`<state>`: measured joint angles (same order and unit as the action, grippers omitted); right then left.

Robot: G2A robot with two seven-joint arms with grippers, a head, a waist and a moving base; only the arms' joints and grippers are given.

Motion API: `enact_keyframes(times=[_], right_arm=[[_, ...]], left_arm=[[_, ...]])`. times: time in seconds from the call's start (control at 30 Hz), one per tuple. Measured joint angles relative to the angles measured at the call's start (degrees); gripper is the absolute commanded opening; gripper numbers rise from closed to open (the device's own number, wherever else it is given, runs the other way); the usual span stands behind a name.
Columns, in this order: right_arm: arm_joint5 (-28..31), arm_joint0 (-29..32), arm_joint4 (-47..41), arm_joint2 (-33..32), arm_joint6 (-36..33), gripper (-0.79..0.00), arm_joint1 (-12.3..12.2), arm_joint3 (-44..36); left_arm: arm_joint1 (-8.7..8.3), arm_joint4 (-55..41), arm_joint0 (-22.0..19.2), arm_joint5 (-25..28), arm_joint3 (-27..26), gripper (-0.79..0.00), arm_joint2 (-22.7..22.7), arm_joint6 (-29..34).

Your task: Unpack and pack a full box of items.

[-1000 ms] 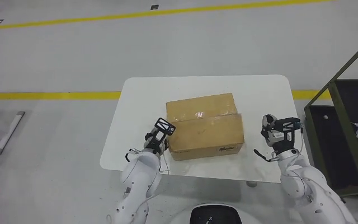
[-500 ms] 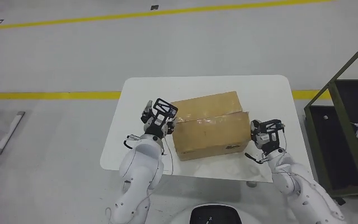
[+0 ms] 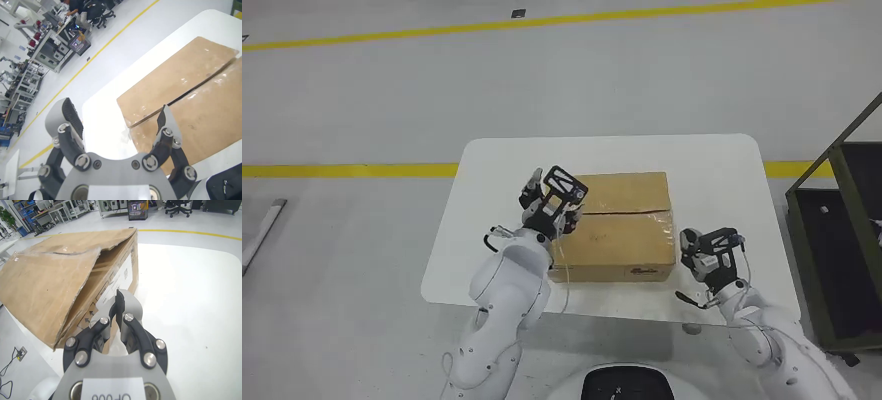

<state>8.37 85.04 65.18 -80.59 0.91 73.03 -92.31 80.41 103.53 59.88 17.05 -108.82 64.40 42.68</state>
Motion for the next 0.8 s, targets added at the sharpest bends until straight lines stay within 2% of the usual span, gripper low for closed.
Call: enact_keyframes(times=[0.1,0.27,0.4,0.53,0.67,0.8], right_arm=[[-1.60,0.62,-0.42,-2.13,0.51,-0.785,-0.17,-2.11],[-2.80,1.87,-0.80,-5.05,1.14,-0.785,-0.41,-6.02],[-3.03,3.19,-0.98,-5.79,1.16,-0.785,-0.47,-7.76],[-3.26,3.84,-0.64,-5.28,1.21,-0.785,-0.41,-7.83],[-3.47,3.49,0.18,-4.65,0.97,-0.785,-0.35,-7.19],[-3.54,3.13,0.16,-4.74,0.99,-0.785,-0.33,-7.13]], left_arm=[[0.40,-2.18,-1.49,0.70,1.43,0.000,-1.94,-0.64],[0.41,-2.16,-1.53,0.68,1.49,0.000,-2.02,-0.70],[0.41,-2.16,-1.47,0.72,1.55,0.000,-2.04,-0.70],[0.43,-2.76,-0.88,1.61,4.15,0.000,-2.52,-0.58],[1.11,-3.08,-5.06,2.93,9.03,0.000,-4.73,1.72],[2.38,-4.89,-11.31,4.06,16.80,0.000,-8.28,5.01]])
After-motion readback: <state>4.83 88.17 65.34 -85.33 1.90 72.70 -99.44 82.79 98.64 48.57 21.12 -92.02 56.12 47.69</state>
